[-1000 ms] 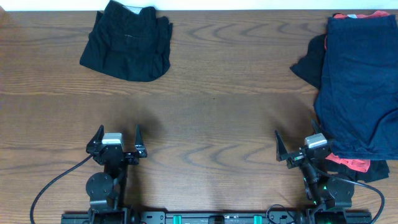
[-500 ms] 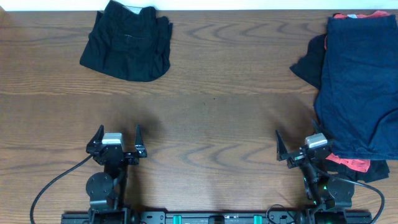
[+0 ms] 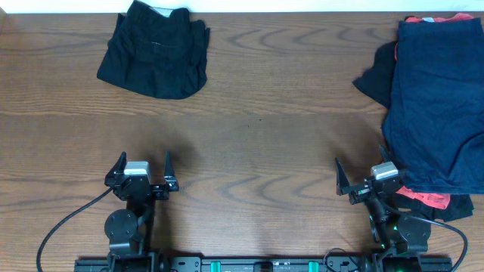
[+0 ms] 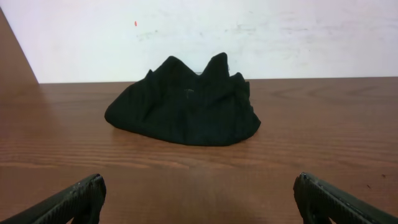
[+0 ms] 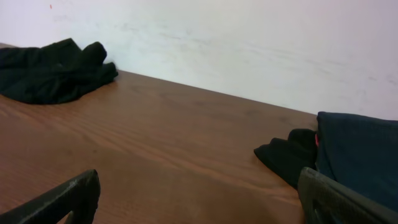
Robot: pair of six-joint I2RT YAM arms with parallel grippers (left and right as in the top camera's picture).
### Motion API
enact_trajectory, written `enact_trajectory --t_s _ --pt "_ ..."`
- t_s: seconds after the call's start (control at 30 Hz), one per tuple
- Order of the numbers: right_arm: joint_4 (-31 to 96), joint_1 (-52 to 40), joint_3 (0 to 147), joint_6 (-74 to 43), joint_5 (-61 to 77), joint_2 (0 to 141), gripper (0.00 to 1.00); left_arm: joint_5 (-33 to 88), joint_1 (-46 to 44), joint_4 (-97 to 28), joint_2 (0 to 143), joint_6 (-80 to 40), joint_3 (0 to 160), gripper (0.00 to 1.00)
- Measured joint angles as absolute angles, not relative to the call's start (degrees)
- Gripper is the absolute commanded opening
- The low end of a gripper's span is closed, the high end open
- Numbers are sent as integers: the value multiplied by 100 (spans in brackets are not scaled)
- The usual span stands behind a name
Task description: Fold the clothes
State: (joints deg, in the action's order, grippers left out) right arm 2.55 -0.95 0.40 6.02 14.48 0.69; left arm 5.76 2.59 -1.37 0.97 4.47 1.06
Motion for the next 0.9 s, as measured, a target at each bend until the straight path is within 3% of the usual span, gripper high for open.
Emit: enact_trajectory --t_s 0.57,0.9 --pt "-445 -95 40 384 1437 69 99 565 259 -226 207 -462 172 98" --pt "-602 -95 355 54 1614 998 99 762 259 -255 1756 -714 1243 98"
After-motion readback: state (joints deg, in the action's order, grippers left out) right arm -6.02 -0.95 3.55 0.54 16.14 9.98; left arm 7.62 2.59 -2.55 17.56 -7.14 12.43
